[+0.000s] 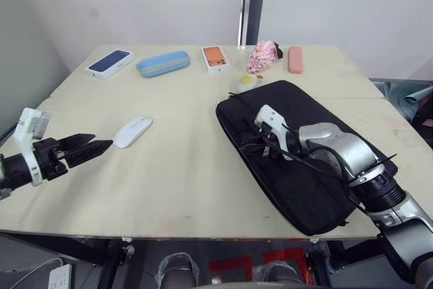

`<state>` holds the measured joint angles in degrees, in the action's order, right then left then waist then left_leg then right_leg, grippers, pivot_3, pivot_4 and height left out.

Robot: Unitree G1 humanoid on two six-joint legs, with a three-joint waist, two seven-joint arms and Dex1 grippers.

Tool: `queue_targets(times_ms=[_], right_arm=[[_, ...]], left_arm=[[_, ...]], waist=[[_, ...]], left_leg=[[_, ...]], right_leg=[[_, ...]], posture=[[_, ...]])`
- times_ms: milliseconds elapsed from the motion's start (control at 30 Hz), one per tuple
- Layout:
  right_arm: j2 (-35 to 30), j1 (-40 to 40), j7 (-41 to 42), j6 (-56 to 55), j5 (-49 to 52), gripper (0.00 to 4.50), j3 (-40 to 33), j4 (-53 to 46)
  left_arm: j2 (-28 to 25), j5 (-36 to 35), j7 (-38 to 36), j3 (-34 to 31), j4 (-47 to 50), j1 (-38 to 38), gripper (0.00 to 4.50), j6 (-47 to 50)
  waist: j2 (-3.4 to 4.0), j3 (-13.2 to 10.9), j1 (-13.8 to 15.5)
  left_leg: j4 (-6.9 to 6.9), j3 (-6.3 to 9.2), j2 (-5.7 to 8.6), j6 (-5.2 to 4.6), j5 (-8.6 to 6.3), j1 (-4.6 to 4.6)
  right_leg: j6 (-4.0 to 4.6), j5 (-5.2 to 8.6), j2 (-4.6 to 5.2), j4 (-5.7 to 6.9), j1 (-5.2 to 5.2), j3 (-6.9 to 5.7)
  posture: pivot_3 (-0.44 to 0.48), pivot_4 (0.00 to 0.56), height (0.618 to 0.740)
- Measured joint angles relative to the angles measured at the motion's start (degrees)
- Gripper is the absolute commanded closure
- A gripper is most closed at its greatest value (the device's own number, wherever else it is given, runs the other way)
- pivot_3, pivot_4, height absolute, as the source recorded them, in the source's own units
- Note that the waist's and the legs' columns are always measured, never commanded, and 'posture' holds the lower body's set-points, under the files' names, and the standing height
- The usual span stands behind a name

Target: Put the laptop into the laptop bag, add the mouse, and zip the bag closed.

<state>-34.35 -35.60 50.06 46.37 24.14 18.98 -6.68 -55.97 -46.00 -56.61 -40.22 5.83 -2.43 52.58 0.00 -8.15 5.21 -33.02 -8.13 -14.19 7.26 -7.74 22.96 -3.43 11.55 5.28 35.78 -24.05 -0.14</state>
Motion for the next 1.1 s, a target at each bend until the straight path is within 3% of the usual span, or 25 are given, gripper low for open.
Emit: queue_targets(times_ms=[233, 400, 467, 633, 800, 1100], right_arm=[[-5.10, -0.34, 6.90, -0.97, 3.14, 0.09, -7.06, -0.03], [-15.33, -1.09, 14.51, -3.19, 5.17, 0.04, -14.97, 2.17], [-22.74, -0.69, 19.62, -7.94, 4.04, 0.04, -17.70, 5.99], [-31.97, 0.06, 27.76, -20.94, 1.32, 0.04, -25.86, 17.88], [-34.08, -0.57, 30.90, -28.24, -1.68, 0.04, -26.77, 25.67], [-35.93, -10.50, 33.78, -31.85, -6.70, 0.04, -24.87, 38.34]], left_arm=[[-7.13, 6.60, -9.89, -0.63, -13.05, -0.95, 0.13, -11.22], [-10.42, 10.14, -14.37, 1.31, -21.16, 0.72, 0.13, -15.18], [-11.44, 11.02, -15.80, 2.47, -25.63, 3.62, 0.13, -17.10], [-13.50, 12.99, -18.91, 5.29, -31.96, 8.29, 0.13, -19.33], [-14.64, 14.36, -20.91, 7.90, -33.96, 12.41, 0.13, -21.23], [-14.69, 15.60, -22.36, 9.99, -35.76, 15.37, 0.13, -22.71]], waist=[[-0.01, 0.01, 0.29], [-0.02, 0.01, 0.47], [-0.03, 0.02, 0.73], [-0.08, 0.05, 0.56], [-0.11, 0.07, -0.19], [-0.17, 0.10, -0.05]], left_leg=[[-0.05, -0.02, 0.02, -0.06, -0.01, -0.03], [-0.04, -0.02, 0.01, -0.07, -0.02, -0.05], [-0.08, -0.03, 0.01, -0.09, -0.02, -0.05], [-0.13, -0.06, 0.01, -0.17, -0.02, -0.06], [-0.35, -0.11, 0.00, -0.26, -0.01, -0.09], [-0.48, -0.08, 0.00, -0.37, -0.04, -0.04]], right_leg=[[0.01, 0.00, 0.02, 0.03, 0.02, 0.05], [0.09, 0.04, 0.02, 0.07, 0.02, 0.04], [0.11, 0.05, 0.02, 0.09, 0.03, 0.05], [0.23, 0.12, 0.04, 0.19, 0.02, 0.06], [0.32, 0.13, 0.05, 0.41, 0.00, 0.15], [0.54, 0.20, 0.05, 0.50, 0.00, 0.10]], posture=[[0.000, 0.150, 0.740], [0.000, 0.150, 0.740], [0.000, 0.150, 0.740], [0.000, 0.150, 0.740], [0.000, 0.150, 0.740], [0.000, 0.150, 0.740]])
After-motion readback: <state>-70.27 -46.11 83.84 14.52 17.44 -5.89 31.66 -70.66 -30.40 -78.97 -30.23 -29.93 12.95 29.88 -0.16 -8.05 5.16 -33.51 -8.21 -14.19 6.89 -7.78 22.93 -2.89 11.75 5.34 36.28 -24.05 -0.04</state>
